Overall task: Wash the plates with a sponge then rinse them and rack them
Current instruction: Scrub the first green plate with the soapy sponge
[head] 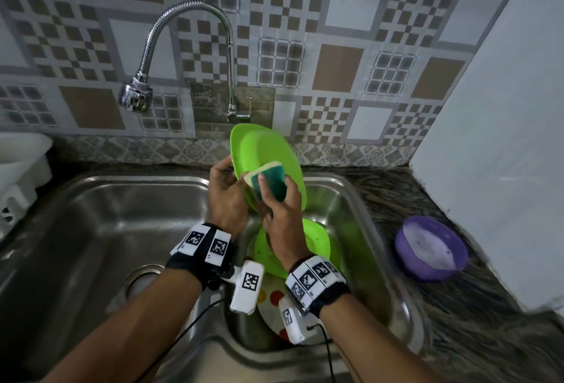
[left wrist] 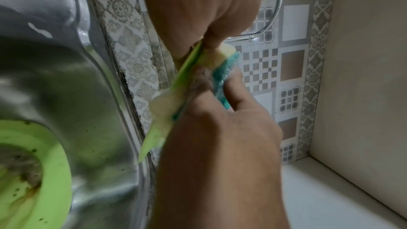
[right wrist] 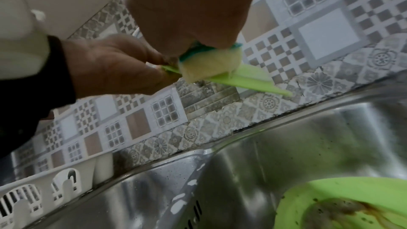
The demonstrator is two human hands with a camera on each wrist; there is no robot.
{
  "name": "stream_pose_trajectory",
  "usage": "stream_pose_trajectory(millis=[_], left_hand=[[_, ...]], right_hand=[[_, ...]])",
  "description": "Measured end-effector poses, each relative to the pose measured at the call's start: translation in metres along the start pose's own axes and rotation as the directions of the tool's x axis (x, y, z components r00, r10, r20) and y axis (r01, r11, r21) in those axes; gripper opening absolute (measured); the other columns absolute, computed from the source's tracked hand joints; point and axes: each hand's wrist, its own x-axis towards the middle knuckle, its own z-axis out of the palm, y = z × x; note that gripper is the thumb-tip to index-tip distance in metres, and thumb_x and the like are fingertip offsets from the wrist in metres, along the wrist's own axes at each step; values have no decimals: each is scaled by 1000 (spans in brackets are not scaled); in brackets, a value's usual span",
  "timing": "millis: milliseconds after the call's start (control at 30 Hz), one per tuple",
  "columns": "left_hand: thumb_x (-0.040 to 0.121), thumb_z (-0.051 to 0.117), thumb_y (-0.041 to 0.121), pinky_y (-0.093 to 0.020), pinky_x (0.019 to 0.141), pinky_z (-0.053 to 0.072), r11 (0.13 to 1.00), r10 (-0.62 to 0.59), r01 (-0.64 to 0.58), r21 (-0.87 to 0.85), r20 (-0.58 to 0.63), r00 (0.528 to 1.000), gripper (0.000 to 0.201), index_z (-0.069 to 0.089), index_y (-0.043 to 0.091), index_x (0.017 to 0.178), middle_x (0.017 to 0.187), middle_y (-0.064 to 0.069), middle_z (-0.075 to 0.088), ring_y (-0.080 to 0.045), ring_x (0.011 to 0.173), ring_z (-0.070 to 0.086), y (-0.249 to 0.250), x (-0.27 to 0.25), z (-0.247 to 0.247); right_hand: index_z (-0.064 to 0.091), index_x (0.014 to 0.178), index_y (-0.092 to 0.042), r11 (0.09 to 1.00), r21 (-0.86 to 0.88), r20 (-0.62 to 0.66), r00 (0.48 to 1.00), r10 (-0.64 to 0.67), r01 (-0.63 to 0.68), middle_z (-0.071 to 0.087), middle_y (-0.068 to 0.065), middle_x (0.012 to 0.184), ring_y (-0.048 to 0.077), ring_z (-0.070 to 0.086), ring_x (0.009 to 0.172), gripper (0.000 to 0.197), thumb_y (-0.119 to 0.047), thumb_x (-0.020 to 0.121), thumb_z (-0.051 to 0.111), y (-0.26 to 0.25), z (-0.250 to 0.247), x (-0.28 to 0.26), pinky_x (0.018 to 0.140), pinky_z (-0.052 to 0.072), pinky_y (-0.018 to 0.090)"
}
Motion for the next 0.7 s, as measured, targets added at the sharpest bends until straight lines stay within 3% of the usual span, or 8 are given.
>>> stream_pose_trajectory(millis=[100, 167, 300, 400, 467, 600, 700], left_hand=[[78, 62, -12, -57, 87, 48, 997, -71, 72, -10, 49, 996, 43, 54, 18, 108, 112, -26, 61, -44, 103, 60, 12, 2, -19], [78, 60, -13, -59, 88, 47, 997, -61, 57, 41, 95, 994, 43, 55, 17, 109, 115, -28, 61, -43, 103, 60, 21, 6, -40], [80, 58, -15, -39, 75, 56, 980, 52, -86, 179, 182, 982, 43, 55, 14, 111, 99, -8, 72, -19, 87, 68, 56, 17, -98], [80, 58, -17, -28, 78, 57, 941, 146, -204, 270, 221, 964, 43, 57, 13, 111, 96, 2, 74, -12, 90, 68, 91, 28, -146], [81, 57, -19, -25, 81, 56, 903, 166, -258, 344, 275, 947, 44, 60, 16, 106, 95, 6, 75, -8, 90, 68, 107, 34, -175], [81, 56, -19, -23, 81, 52, 748, 89, -306, 589, 367, 926, 58, 71, 36, 94, 90, 17, 74, 1, 84, 66, 101, 45, -232], [80, 59, -12, -13, 84, 46, 520, -8, -312, 795, 370, 929, 71, 66, 58, 86, 85, 37, 66, 14, 81, 61, 80, 54, -264]], right_hand=[[40, 139, -27, 1000, -10, 26, 999, -28, 28, 34, 24, 139, 37, 37, 128, 56, -6, 89, 55, -12, 6, 4, 113, 26, 35], [39, 140, -26, 999, 39, 55, 998, -27, 25, 35, 25, 137, 38, 40, 126, 49, -16, 93, 50, -18, 12, 9, 111, 34, 42], [39, 140, -25, 990, 112, -4, 997, 82, -81, 39, 22, 130, 32, 48, 115, 48, -27, 94, 53, -24, 19, 32, 100, 46, 44], [38, 140, -25, 988, 86, -1, 991, 131, -131, 39, 20, 130, 31, 51, 111, 50, -29, 93, 54, -28, 22, 41, 94, 50, 45], [40, 140, -22, 986, 86, 19, 989, 145, -146, 39, 19, 131, 30, 50, 114, 50, -29, 93, 55, -33, 27, 41, 98, 48, 45], [42, 139, -18, 975, 118, 71, 981, 181, -189, 40, 18, 130, 29, 49, 117, 49, -26, 92, 56, -46, 42, 36, 104, 42, 39], [44, 137, -14, 974, 103, 77, 978, 193, -201, 43, 22, 124, 31, 50, 114, 49, -22, 91, 58, -52, 55, 31, 102, 40, 31]])
